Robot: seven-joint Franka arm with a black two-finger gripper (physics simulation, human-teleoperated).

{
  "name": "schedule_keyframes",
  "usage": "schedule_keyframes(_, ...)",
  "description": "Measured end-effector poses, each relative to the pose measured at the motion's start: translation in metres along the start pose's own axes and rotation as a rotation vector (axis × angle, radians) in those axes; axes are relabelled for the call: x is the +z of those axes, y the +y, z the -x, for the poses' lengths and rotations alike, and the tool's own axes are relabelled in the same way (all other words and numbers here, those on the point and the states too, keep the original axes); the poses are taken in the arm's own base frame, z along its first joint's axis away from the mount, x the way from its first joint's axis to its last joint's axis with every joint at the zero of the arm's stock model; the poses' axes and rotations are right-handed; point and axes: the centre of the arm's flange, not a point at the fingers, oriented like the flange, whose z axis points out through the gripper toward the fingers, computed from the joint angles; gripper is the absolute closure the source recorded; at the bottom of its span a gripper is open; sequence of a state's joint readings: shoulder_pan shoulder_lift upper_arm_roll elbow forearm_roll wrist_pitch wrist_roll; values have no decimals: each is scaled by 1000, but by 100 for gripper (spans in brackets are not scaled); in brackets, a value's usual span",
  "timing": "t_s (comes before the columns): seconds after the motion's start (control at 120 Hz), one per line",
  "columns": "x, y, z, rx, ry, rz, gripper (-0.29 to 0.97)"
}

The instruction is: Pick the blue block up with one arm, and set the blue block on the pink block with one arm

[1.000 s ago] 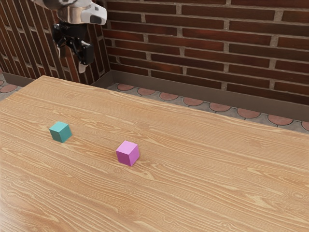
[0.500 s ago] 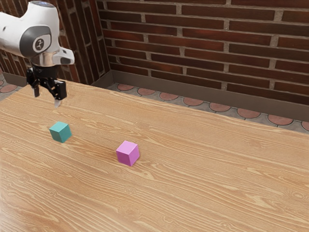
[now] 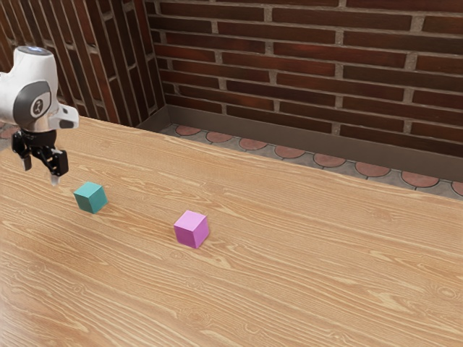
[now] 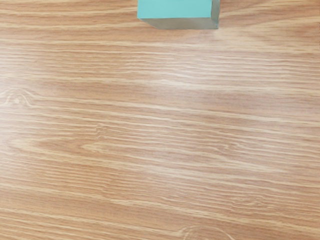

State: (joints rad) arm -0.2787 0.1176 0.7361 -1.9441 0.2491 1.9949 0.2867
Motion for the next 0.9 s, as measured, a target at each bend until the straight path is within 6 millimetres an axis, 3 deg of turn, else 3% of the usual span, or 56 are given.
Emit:
schedule_keyframes(0.192, 32, -37, -5, -22, -4, 17, 0)
schedule_keyframes(0.367, 56, -31, -37, 51, 0, 33, 0)
schedule_keyframes(0.475, 74, -41, -49, 73, 3, 59, 0)
schedule_keyframes(0.717, 74, -27, -89, 127, 69, 105, 0)
schedule_keyframes(0.9, 102, -24, -98, 114, 54, 150, 0)
